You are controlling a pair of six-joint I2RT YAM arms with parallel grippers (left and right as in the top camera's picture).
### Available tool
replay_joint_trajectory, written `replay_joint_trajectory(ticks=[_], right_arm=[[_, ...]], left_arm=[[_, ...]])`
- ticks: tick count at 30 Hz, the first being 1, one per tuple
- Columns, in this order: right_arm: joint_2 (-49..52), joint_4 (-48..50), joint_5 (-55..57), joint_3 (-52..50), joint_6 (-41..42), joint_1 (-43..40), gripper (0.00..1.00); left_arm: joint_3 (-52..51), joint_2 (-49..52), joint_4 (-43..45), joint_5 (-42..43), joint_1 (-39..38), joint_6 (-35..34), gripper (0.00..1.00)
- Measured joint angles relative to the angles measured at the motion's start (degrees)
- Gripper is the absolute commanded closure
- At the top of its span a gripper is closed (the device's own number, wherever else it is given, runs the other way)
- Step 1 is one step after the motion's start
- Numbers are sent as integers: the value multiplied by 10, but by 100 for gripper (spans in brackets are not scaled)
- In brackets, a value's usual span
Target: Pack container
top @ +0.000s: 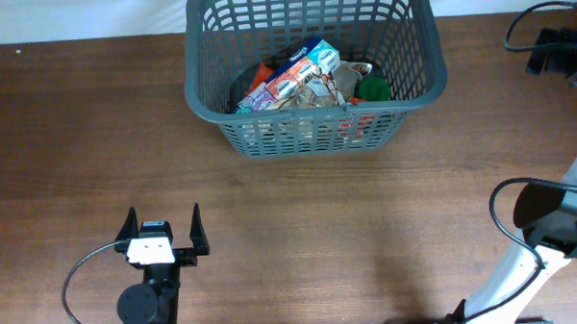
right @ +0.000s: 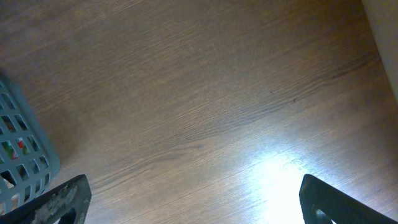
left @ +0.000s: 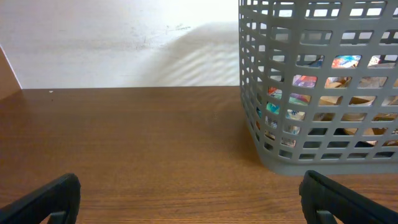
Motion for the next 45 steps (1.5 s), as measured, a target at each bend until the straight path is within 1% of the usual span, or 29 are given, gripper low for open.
replay_joint_trajectory(ticks=[29, 32, 36, 41, 45], right_arm=[[0, 8, 12, 0, -5, 4, 1], [-8, 32, 14, -3, -5, 10, 1], [-37, 88, 16, -4, -5, 27, 1], [-107, 147, 16, -4, -5, 63, 1], [-161, 174, 16, -4, -5, 92, 1]], left_arm=[[0, 0, 0, 0, 0, 0, 1], [0, 0, 0, 0, 0, 0, 1], [0, 0, 0, 0, 0, 0, 1], [0, 0, 0, 0, 0, 0, 1], [0, 0, 0, 0, 0, 0, 1]])
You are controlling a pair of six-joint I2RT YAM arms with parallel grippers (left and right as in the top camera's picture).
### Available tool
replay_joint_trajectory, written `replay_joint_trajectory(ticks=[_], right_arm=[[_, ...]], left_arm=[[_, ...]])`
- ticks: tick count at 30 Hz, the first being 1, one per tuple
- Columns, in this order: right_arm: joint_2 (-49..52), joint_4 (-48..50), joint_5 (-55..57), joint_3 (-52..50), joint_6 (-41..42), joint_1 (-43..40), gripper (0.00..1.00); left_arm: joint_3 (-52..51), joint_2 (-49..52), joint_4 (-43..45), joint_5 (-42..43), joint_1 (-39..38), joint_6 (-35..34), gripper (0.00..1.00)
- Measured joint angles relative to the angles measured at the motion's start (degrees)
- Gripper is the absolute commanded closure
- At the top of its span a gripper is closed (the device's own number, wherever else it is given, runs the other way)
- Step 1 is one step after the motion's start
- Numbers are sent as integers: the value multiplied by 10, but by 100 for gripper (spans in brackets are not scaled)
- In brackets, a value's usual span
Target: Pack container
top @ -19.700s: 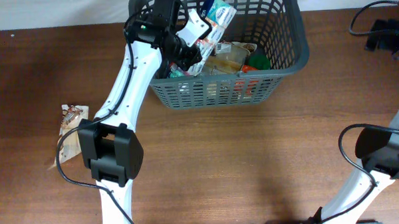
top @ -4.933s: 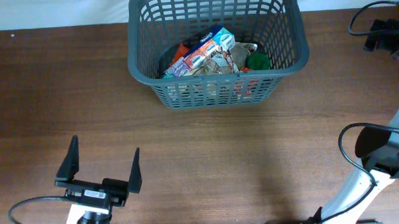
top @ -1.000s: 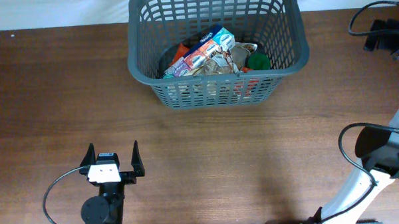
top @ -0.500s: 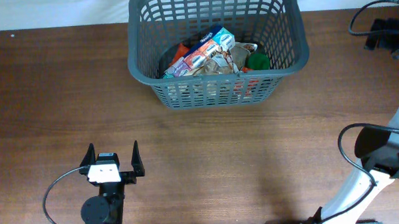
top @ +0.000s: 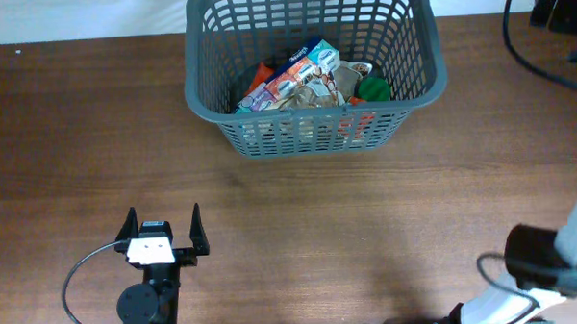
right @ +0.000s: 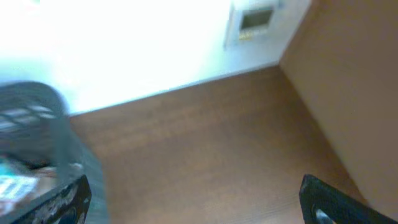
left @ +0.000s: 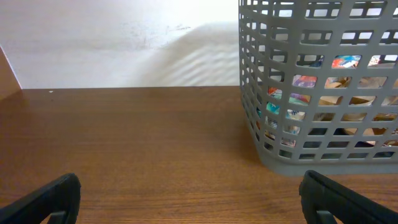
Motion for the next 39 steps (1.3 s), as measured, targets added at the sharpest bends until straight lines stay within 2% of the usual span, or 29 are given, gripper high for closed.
replay_joint_trajectory(ticks=[5, 9, 14, 24, 31, 39], right_arm=[[-45, 37, 0, -12, 0, 32, 1], [-104, 128, 0, -101, 0, 59, 1], [-223, 283, 0, -303, 0, 92, 1], [-506, 498, 0, -684, 0, 132, 1], [-693, 566, -10, -902, 0, 141, 1], [-830, 633, -35, -1064, 0, 141, 1]], left_arm=[[0, 0, 0, 0, 0, 0, 1], [0, 0, 0, 0, 0, 0, 0], [0, 0, 0, 0, 0, 0, 1], [0, 0, 0, 0, 0, 0, 0], [0, 0, 0, 0, 0, 0, 1], [0, 0, 0, 0, 0, 0, 1]])
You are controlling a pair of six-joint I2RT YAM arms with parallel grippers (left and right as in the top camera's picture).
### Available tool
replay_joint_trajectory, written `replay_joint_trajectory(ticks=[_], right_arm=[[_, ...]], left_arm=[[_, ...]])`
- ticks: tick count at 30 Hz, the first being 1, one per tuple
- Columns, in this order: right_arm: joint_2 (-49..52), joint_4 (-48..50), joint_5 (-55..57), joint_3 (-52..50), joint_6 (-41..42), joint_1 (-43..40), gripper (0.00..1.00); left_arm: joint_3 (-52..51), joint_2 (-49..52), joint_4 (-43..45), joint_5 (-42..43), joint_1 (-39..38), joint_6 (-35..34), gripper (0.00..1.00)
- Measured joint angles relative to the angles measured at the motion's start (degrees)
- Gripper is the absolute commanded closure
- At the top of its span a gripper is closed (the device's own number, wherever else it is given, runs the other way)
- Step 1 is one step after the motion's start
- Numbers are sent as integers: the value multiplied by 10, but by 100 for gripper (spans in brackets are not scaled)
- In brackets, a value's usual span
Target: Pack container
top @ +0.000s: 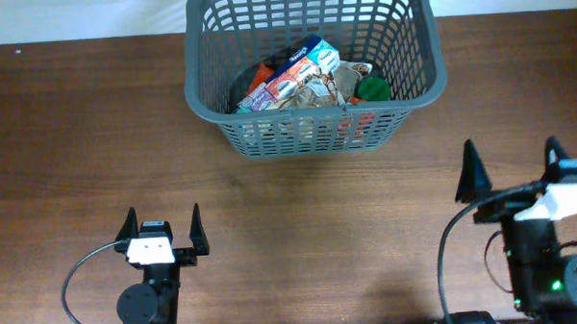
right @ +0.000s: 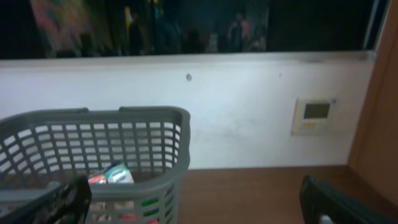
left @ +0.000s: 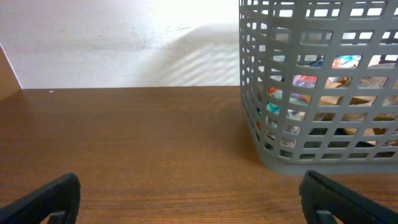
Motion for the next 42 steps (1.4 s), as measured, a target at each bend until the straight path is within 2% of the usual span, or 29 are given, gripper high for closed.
replay_joint_trajectory(ticks=[10, 21, 42], right_arm=[[-143, 77, -30, -182, 0, 0, 1], [-219, 96, -37, -257, 0, 0, 1], [-225, 96, -37, -361, 0, 0, 1]], left_arm=[[0, 0, 0, 0, 0, 0, 1], [0, 0, 0, 0, 0, 0, 1], [0, 0, 0, 0, 0, 0, 1]])
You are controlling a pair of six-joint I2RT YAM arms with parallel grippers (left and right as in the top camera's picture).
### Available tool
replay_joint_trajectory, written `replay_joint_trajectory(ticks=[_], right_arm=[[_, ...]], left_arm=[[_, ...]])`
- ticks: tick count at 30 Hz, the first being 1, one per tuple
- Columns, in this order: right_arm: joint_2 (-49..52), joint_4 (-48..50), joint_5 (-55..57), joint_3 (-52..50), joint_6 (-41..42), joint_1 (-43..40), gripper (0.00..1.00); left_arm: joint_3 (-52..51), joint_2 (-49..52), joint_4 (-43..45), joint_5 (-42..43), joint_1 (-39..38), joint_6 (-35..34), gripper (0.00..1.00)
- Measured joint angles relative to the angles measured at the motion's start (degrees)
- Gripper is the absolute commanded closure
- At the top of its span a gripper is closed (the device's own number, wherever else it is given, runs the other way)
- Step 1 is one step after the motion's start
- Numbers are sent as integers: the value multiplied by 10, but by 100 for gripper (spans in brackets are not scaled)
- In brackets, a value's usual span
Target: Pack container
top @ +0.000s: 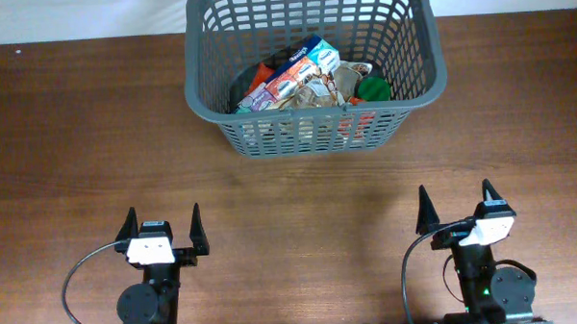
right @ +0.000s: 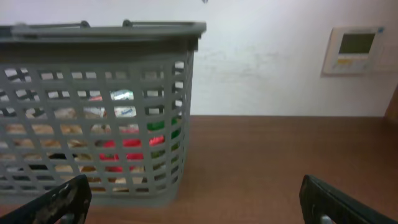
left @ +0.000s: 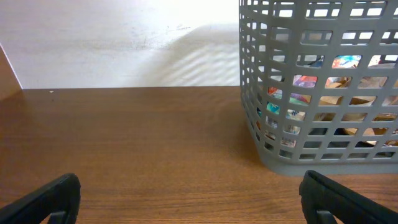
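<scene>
A grey mesh basket stands at the back middle of the table, holding several packets and a green item. It also shows as a basket in the left wrist view and as a basket in the right wrist view. My left gripper rests open near the front left, empty. My right gripper rests open near the front right, empty.
The brown wooden table runs to a white wall at the back. A wall panel hangs on that wall at the right. Cables loop by each arm base at the front edge.
My right gripper has moved from the right side at mid-depth to a lower spot nearer the front edge, and it looks smaller in the overhead view. The left arm and basket are unchanged.
At first my right arm stretched toward the far right corner, its camera facing the tabletop. Then only its base showed at the front right. Later the gripper stood open at the right, facing the basket, and now rests at the front right. The left gripper stayed still.
</scene>
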Motion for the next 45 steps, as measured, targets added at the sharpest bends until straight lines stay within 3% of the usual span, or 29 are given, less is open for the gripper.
replay_joint_trajectory(ticks=[16, 45], right_arm=[[0, 4, 0, -53, 0, 0, 1], [0, 5, 0, -54, 0, 0, 1]], left_arm=[[0, 0, 0, 0, 0, 0, 1], [0, 0, 0, 0, 0, 0, 1]])
